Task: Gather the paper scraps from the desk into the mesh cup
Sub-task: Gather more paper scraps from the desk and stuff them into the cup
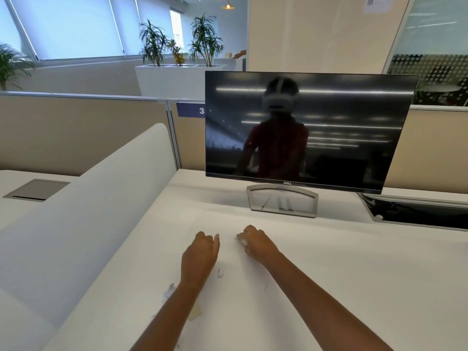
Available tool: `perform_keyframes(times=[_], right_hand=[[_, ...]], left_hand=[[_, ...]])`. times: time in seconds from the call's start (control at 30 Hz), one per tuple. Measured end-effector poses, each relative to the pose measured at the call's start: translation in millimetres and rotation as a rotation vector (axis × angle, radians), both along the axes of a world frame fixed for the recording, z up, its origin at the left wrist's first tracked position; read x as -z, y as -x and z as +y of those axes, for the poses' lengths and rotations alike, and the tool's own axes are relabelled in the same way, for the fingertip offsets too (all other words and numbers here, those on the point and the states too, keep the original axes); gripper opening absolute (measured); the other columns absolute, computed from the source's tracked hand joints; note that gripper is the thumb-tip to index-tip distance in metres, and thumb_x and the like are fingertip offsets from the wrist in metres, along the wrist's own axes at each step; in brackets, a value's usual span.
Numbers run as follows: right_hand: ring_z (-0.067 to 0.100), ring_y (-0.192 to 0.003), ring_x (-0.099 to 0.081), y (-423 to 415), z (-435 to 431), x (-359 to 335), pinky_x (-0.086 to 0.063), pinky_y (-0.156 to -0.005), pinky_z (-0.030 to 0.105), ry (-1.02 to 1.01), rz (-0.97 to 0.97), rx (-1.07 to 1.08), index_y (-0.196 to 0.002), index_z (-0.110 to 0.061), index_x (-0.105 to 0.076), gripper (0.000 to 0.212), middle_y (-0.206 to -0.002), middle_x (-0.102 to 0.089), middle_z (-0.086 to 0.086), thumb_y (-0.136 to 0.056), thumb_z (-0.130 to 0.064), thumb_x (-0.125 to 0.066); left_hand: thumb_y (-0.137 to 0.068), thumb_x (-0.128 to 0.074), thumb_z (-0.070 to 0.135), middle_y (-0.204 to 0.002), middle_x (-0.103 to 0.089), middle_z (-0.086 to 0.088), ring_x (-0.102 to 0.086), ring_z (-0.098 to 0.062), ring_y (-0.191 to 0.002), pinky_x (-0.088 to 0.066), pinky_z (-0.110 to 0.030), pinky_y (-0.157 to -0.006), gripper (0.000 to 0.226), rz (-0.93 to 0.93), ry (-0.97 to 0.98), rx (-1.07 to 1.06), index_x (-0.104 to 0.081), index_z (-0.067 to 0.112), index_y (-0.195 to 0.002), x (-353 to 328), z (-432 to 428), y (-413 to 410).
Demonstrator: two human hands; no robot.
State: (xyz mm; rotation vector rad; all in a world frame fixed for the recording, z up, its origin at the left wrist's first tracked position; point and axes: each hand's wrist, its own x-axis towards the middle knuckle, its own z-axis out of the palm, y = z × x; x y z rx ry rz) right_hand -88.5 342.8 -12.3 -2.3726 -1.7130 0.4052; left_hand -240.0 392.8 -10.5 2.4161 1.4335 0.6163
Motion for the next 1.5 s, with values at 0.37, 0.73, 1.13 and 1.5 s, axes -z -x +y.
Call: perform_keyframes(times=[0.37, 0.73, 1.13, 1.5], right_hand=[[0.025, -0.105, -0.057, -6.6, -57.0, 14.1, -0.041, -0.084, 0.029, -0.089, 0.002, 0.141, -0.100, -0.003, -0.064, 0.025, -0.112, -0.060, 0.013, -0.094, -0.012, -0.041], [0.020, -0.113, -0.044, 50.3, -112.0, 19.0, -0.044, -0.085, 0.031, -0.076, -0.016, 0.055, -0.117, -0.011, -0.050, 0.025, -0.124, -0.048, 0.003, -0.096, -0.019, -0.040], [0.011, -0.057, -0.057, 26.1, -149.4, 3.9, -0.043, -0.054, 0.013, -0.353, 0.601, 0.539, -0.084, -0.013, -0.066, 0.021, -0.075, -0.065, 0.002, -0.080, 0.001, -0.050], [0.016, -0.064, -0.056, -14.0, -194.2, -29.3, -0.050, -0.052, 0.021, -0.793, 1.938, 0.904, -0.088, -0.005, -0.062, 0.012, -0.073, -0.058, 0.009, -0.092, -0.003, -0.050]], left_hand=[[-0.100, -0.034, 0.033, -0.108, -0.068, -0.013, -0.066, -0.030, -0.096, -0.050, -0.034, -0.079, 0.032, 0.076, 0.103, -0.076, -0.044, 0.010, -0.120, 7.9, 29.1, 28.3], [-0.040, -0.092, 0.041, -0.052, -0.059, -0.008, -0.055, -0.018, -0.030, -0.039, -0.014, -0.030, 0.051, 0.325, -0.227, 0.027, -0.069, 0.004, -0.066, 19.8, -24.8, 21.7], [-0.101, -0.030, 0.016, -0.100, -0.063, -0.015, -0.063, -0.034, -0.092, -0.046, -0.035, -0.078, 0.016, -0.055, 0.230, 0.175, -0.045, 0.012, -0.098, 9.0, -53.8, -8.1], [-0.098, -0.035, 0.011, -0.090, -0.056, 0.000, -0.054, -0.012, -0.076, -0.044, -0.020, -0.066, 0.026, -0.885, 0.901, 0.096, -0.060, 0.012, -0.107, -29.8, -179.0, -123.3]])
